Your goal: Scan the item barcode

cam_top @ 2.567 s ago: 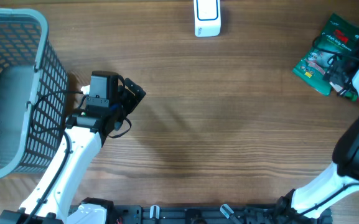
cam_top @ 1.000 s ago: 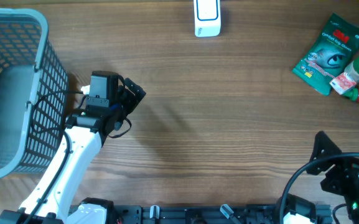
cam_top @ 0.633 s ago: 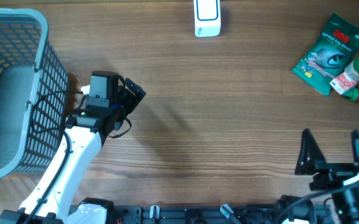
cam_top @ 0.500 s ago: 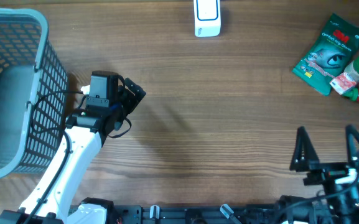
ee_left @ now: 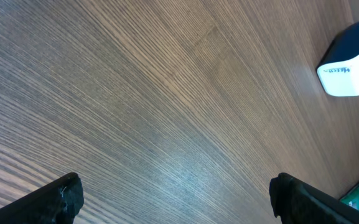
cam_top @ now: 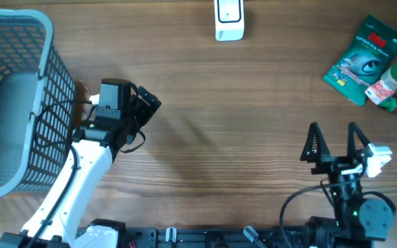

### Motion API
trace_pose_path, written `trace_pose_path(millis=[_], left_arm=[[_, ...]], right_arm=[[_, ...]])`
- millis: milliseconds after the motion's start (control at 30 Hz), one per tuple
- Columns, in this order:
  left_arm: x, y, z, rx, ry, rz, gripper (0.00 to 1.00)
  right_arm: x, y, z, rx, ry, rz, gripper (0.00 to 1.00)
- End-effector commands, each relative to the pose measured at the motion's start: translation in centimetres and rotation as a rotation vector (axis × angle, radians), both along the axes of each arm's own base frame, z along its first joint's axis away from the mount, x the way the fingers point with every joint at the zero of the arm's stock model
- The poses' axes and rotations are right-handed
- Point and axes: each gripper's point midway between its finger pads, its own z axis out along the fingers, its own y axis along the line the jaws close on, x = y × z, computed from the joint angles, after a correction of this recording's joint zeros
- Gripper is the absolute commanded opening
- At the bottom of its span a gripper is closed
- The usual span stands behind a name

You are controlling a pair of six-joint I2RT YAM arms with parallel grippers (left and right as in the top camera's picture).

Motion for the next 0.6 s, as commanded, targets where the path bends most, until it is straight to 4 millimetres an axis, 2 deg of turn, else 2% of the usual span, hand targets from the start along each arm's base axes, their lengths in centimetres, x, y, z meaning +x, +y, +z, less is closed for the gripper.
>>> trace_pose_path(millis=[0, 100, 333, 467, 567], left_arm=[[0.0, 0.5, -0.4, 0.020, 0.006, 0.003, 1.00], [0.0, 0.5, -0.4, 0.020, 0.006, 0.003, 1.00], [0.0, 0.5, -0.4, 0.020, 0.006, 0.003, 1.00], [0.0, 0.5, -0.4, 0.020, 0.006, 0.003, 1.00], [0.0, 0.5, -0.4, 0.020, 0.006, 0.003, 1.00]], right_arm=[[0.7, -0.6, -2.3, 0.042, 0.023, -0.031, 1.00], [1.1, -1.0, -3.9, 0.049, 0.045, -0.051, 1.00], [1.5, -1.6, -5.7, 0.054, 0.083, -0.081, 1.00], [1.8, -2.1, -8.0, 0.082, 0.127, -0.108, 1.00], [1.9, -2.0, -7.8, 0.080, 0.112, -0.101, 1.00]])
